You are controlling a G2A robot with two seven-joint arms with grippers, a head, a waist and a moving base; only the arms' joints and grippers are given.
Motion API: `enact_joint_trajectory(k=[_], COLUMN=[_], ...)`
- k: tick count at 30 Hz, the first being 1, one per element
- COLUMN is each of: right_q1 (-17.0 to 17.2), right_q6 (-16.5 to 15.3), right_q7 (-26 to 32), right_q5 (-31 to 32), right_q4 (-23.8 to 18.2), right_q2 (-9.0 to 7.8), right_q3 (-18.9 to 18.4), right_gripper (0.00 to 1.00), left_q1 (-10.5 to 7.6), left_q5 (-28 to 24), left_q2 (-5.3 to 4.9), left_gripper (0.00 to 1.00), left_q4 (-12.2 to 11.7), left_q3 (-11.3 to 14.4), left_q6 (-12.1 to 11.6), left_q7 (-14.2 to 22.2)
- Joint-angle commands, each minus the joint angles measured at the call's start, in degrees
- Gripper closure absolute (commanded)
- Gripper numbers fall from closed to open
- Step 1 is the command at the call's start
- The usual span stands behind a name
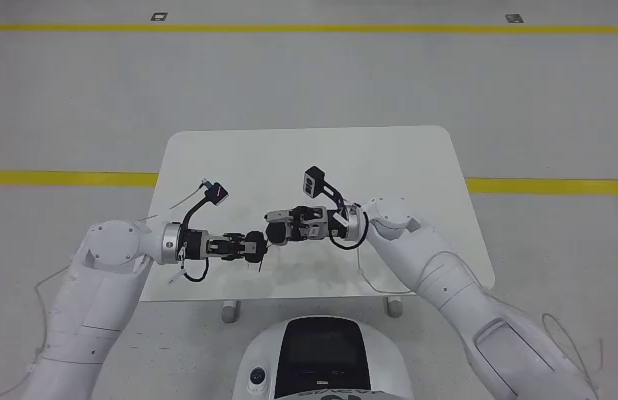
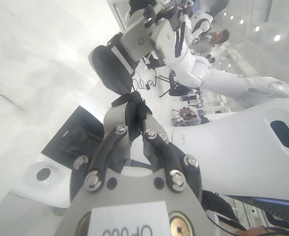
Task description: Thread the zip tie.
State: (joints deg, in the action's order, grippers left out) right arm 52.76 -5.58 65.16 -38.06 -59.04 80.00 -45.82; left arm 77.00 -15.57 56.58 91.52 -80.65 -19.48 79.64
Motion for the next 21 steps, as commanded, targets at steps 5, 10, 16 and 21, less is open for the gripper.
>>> enact_joint_trajectory(k=[5, 10, 16, 21], right_q1=[-0.1, 0.1, 0.2, 0.2], right_q6=[-0.2, -0.3, -0.4, -0.5], right_q7=[0.4, 0.6, 0.6, 0.6], right_q5=[0.0, 0.1, 0.1, 0.1], right_q4=[0.8, 1.1, 1.4, 1.8], right_q2=[0.24, 0.37, 0.55, 0.71], right_q3=[0.0, -0.1, -0.2, -0.3], right_gripper=[1.00, 1.00, 0.85, 0.86], left_q1=[0.00, 0.00, 0.00, 0.00], left_q5=[0.0, 0.0, 0.0, 0.0], left_q2=[0.00, 0.00, 0.00, 0.00], left_gripper=[1.00, 1.00, 1.00, 1.00], left_q4=[0.0, 0.0, 0.0, 0.0], left_q3=[0.0, 0.0, 0.0, 0.0], left_q6=[0.0, 0.0, 0.0, 0.0], left_q7=[0.0, 0.0, 0.0, 0.0])
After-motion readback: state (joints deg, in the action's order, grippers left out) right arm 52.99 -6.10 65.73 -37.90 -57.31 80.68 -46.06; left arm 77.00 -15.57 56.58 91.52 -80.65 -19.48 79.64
